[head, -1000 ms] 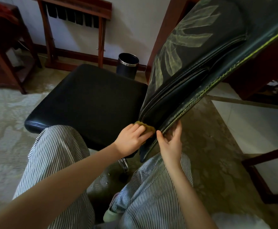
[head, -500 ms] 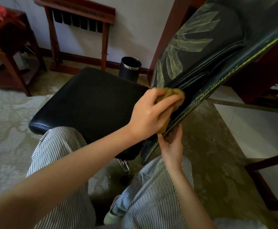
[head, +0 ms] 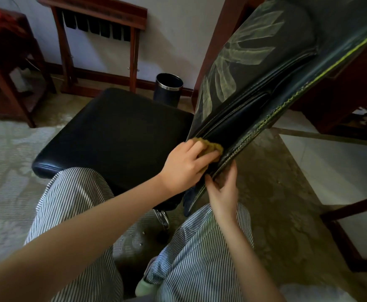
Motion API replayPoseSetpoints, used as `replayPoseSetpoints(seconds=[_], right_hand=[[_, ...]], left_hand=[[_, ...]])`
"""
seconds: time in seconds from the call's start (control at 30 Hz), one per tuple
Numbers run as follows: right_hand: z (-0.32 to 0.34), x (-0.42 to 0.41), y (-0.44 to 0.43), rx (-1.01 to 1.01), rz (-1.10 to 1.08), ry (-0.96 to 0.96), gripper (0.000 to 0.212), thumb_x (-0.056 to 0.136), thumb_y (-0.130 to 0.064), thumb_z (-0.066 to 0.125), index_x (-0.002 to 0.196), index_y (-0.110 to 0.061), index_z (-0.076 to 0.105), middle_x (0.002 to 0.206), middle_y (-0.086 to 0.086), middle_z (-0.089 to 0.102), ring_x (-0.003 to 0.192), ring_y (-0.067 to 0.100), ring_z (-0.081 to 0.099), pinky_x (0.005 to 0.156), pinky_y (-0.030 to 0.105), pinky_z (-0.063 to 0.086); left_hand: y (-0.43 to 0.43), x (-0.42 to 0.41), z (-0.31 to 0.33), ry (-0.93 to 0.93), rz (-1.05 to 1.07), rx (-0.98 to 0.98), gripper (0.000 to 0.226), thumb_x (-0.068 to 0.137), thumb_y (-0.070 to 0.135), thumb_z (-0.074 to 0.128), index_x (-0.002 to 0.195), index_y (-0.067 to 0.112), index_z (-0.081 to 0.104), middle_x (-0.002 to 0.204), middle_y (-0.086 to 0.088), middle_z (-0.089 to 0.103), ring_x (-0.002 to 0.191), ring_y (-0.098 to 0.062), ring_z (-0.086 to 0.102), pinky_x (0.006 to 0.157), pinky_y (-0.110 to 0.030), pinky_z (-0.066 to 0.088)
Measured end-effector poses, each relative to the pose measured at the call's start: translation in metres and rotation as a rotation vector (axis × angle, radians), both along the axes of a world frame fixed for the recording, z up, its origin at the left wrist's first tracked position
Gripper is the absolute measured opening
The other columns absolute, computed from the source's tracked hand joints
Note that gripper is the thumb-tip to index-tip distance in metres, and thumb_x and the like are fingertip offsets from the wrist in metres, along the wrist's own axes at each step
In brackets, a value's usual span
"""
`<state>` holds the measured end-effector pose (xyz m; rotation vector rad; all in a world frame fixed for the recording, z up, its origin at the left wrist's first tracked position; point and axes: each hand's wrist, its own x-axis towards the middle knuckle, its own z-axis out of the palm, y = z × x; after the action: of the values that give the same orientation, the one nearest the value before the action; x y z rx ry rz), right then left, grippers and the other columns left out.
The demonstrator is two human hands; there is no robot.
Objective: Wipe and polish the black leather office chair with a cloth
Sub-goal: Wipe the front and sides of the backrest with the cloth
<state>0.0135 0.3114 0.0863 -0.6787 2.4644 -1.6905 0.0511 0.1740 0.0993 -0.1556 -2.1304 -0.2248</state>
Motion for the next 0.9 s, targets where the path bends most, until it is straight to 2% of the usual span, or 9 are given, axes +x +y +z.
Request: replayPoseSetpoints(seconds=[0.17, 0.3, 0.43, 0.6, 0.7, 0.73, 0.8, 0.83, 0.9], right_hand=[[0.002, 0.0, -0.002, 0.005, -0.009, -0.035, 0.072, 0.087, -0.012, 0.063, 0.146, -0.024, 0.024, 0.132, -0.005, 0.051, 0.091, -0.025, 0.051, 0.085, 0.014, 0.048], [0.005, 0.003, -0.002, 0.015, -0.022, -0.048, 0.072, 0.088, -0.01, 0.062, 0.147, -0.022, 0.022, 0.134, 0.0, 0.051, 0.09, -0.023, 0.052, 0.078, 0.008, 0.047], [0.007, 0.008, -0.004, 0.048, -0.043, -0.053, 0.073, 0.09, -0.012, 0.059, 0.148, -0.024, 0.017, 0.136, 0.003, 0.049, 0.105, -0.003, 0.05, 0.082, 0.013, 0.045], [0.012, 0.006, -0.006, 0.019, -0.054, -0.07, 0.074, 0.089, -0.008, 0.06, 0.148, -0.023, 0.018, 0.138, 0.006, 0.047, 0.107, 0.001, 0.047, 0.086, 0.016, 0.046], [0.015, 0.005, -0.004, 0.038, -0.064, -0.088, 0.073, 0.09, -0.009, 0.06, 0.148, -0.023, 0.017, 0.138, 0.006, 0.046, 0.108, 0.001, 0.045, 0.075, 0.004, 0.043], [0.016, 0.006, -0.003, 0.045, -0.066, -0.093, 0.073, 0.09, -0.009, 0.06, 0.148, -0.022, 0.017, 0.139, 0.006, 0.045, 0.107, -0.001, 0.042, 0.07, 0.0, 0.042], [0.019, 0.007, -0.002, 0.052, -0.061, -0.102, 0.074, 0.09, -0.009, 0.059, 0.149, -0.022, 0.016, 0.142, 0.007, 0.042, 0.106, -0.002, 0.037, 0.071, -0.003, 0.038], [0.019, 0.008, -0.002, 0.058, -0.058, -0.103, 0.074, 0.09, -0.009, 0.059, 0.149, -0.022, 0.015, 0.143, 0.007, 0.041, 0.108, -0.002, 0.037, 0.074, -0.002, 0.035], [0.021, 0.009, -0.003, 0.077, -0.056, -0.102, 0.074, 0.091, -0.01, 0.058, 0.149, -0.022, 0.013, 0.145, 0.007, 0.039, 0.118, 0.004, 0.04, 0.078, 0.004, 0.032]], left_hand=[[-0.002, 0.005, -0.035, -0.058, 0.01, 0.013, 0.028, 0.09, 0.019, 0.053, 0.118, 0.017, 0.054, 0.101, -0.003, 0.042, 0.084, -0.02, 0.046, 0.061, -0.033, 0.043], [-0.004, 0.007, -0.052, -0.099, 0.015, 0.001, 0.037, 0.085, 0.016, 0.059, 0.121, 0.018, 0.05, 0.103, -0.003, 0.042, 0.087, -0.02, 0.047, 0.063, -0.032, 0.043], [0.002, 0.013, -0.075, -0.17, 0.035, 0.078, 0.034, 0.088, 0.02, 0.054, 0.122, 0.019, 0.052, 0.102, -0.004, 0.047, 0.085, -0.019, 0.048, 0.063, -0.032, 0.045], [0.006, 0.014, -0.085, -0.264, -0.002, 0.238, 0.029, 0.089, 0.023, 0.055, 0.116, 0.019, 0.064, 0.094, -0.008, 0.058, 0.08, -0.021, 0.055, 0.063, -0.031, 0.046], [0.005, 0.02, -0.101, -0.453, -0.029, 0.326, 0.032, 0.088, 0.029, 0.051, 0.116, 0.025, 0.065, 0.098, -0.005, 0.056, 0.084, -0.021, 0.057, 0.067, -0.031, 0.052], [0.005, 0.025, -0.107, -0.51, -0.026, 0.365, 0.031, 0.088, 0.028, 0.052, 0.116, 0.026, 0.065, 0.101, -0.004, 0.056, 0.086, -0.021, 0.058, 0.069, -0.035, 0.054], [0.006, 0.035, -0.117, -0.55, 0.014, 0.535, 0.028, 0.088, 0.022, 0.059, 0.115, 0.025, 0.066, 0.104, -0.001, 0.056, 0.091, -0.019, 0.059, 0.074, -0.038, 0.054], [0.008, 0.04, -0.119, -0.498, 0.054, 0.66, 0.027, 0.088, 0.018, 0.061, 0.115, 0.022, 0.066, 0.104, 0.001, 0.056, 0.092, -0.016, 0.058, 0.077, -0.036, 0.053], [0.01, 0.047, -0.116, -0.3, 0.155, 0.882, 0.026, 0.089, 0.014, 0.062, 0.114, 0.016, 0.066, 0.103, 0.005, 0.054, 0.093, -0.009, 0.055, 0.082, -0.021, 0.049]])
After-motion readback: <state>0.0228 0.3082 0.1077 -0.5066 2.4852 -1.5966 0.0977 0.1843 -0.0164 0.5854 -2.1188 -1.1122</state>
